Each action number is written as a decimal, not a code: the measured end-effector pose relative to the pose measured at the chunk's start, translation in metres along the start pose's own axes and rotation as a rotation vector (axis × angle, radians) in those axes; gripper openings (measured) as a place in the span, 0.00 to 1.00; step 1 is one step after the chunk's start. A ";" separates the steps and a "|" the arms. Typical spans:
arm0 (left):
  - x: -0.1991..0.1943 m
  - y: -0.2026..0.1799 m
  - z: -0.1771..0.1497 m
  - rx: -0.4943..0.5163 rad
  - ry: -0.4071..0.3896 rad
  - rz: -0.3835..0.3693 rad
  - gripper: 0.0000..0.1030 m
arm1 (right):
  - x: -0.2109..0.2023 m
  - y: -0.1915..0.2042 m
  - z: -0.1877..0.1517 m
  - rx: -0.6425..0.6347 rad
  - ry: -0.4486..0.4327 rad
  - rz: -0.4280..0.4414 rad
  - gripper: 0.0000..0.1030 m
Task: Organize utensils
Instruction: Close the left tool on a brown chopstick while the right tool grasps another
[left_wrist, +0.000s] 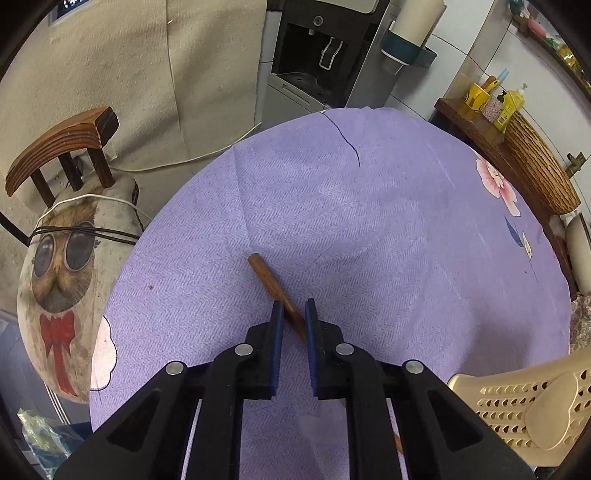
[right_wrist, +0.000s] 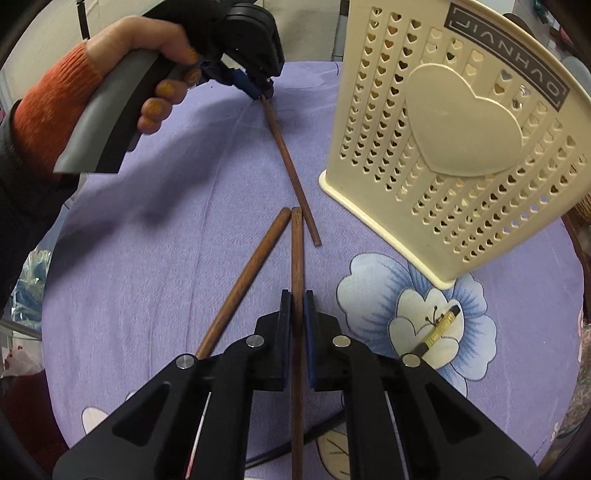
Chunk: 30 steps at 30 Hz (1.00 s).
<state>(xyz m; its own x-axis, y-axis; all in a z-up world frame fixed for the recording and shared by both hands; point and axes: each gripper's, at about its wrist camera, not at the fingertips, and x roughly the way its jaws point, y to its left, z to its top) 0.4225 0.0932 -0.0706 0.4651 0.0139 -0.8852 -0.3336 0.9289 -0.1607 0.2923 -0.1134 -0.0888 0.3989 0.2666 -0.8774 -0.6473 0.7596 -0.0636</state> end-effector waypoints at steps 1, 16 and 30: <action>0.000 0.001 0.001 -0.006 0.000 -0.005 0.09 | -0.002 -0.002 -0.005 0.003 -0.008 0.005 0.07; -0.013 0.009 0.007 -0.078 -0.022 -0.131 0.00 | -0.039 -0.007 -0.022 0.081 -0.138 0.039 0.07; -0.039 0.006 0.004 -0.054 -0.011 -0.130 0.62 | -0.064 -0.022 -0.034 0.137 -0.200 0.060 0.07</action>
<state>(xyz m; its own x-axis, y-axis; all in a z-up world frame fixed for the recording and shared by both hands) 0.4057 0.0994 -0.0350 0.5158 -0.1006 -0.8508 -0.3134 0.9021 -0.2967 0.2589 -0.1677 -0.0477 0.4915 0.4156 -0.7653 -0.5852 0.8084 0.0632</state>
